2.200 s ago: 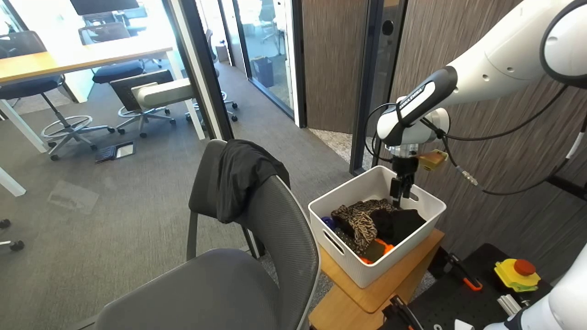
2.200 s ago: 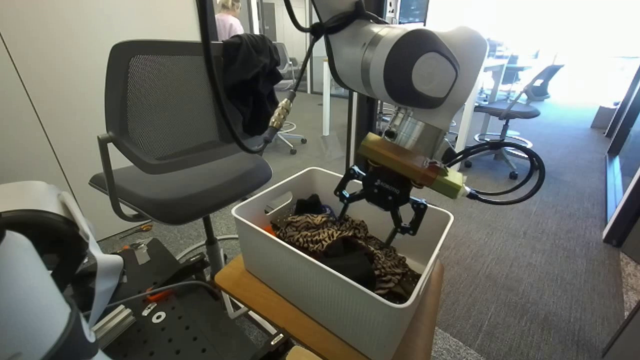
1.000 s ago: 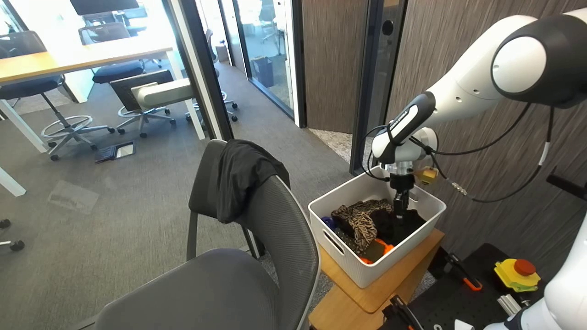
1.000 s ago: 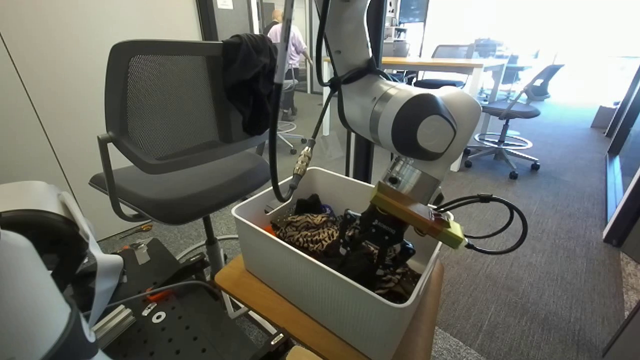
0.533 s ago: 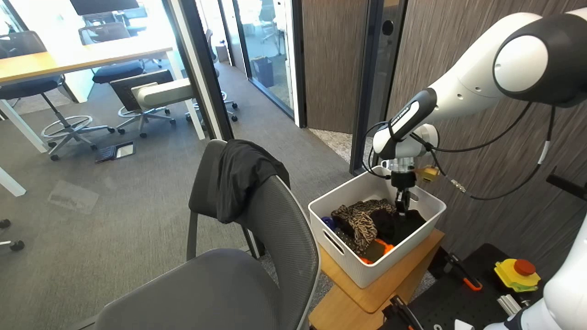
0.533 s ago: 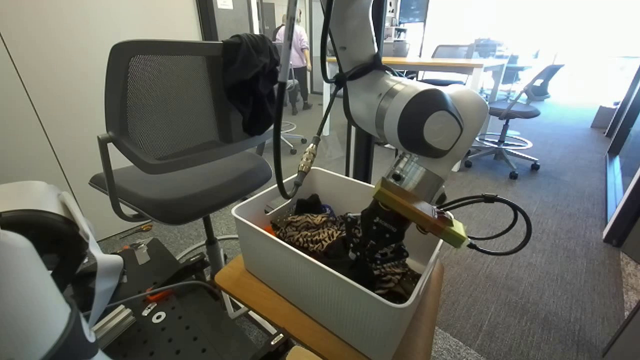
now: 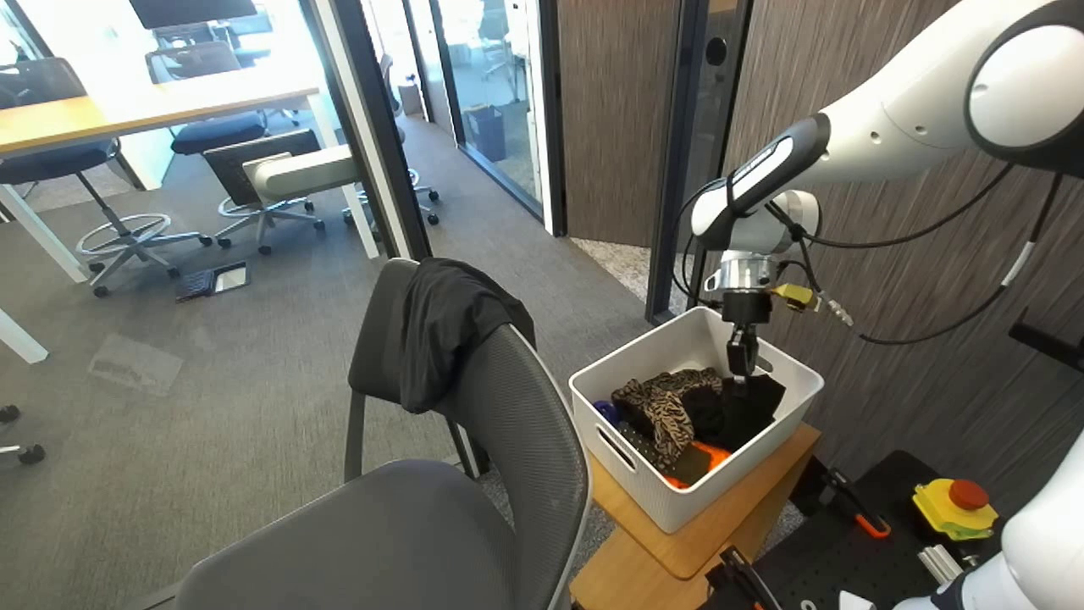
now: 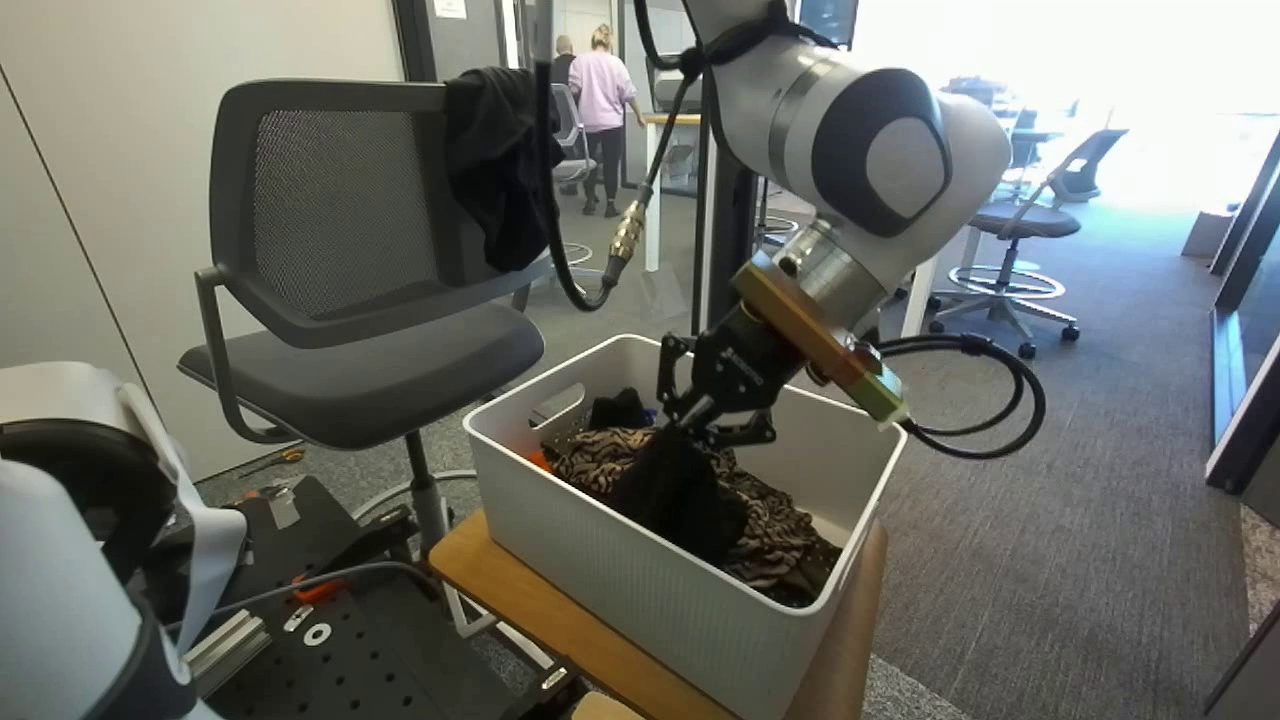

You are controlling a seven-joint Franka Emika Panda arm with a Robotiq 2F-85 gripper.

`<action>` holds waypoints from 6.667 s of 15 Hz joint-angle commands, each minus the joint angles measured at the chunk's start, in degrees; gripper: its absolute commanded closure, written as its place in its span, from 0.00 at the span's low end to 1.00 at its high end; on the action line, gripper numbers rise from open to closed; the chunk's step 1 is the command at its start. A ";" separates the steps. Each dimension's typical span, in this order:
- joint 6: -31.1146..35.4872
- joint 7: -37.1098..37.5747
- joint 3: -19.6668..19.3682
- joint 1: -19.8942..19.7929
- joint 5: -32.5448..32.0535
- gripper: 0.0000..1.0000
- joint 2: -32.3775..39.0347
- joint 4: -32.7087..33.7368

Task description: Put the black cloth on the head rest

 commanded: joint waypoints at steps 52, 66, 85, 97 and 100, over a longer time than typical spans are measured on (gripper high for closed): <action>-53.08 14.70 25.67 51.84 -19.09 0.94 11.40 76.04; -56.58 9.59 20.97 49.96 -17.30 0.94 22.06 79.27; -54.88 8.68 21.33 48.46 -17.64 0.00 17.87 73.26; -53.70 15.94 18.40 42.04 -15.49 0.00 -2.43 73.16; -52.39 17.62 16.00 36.31 -13.27 0.00 -9.79 68.91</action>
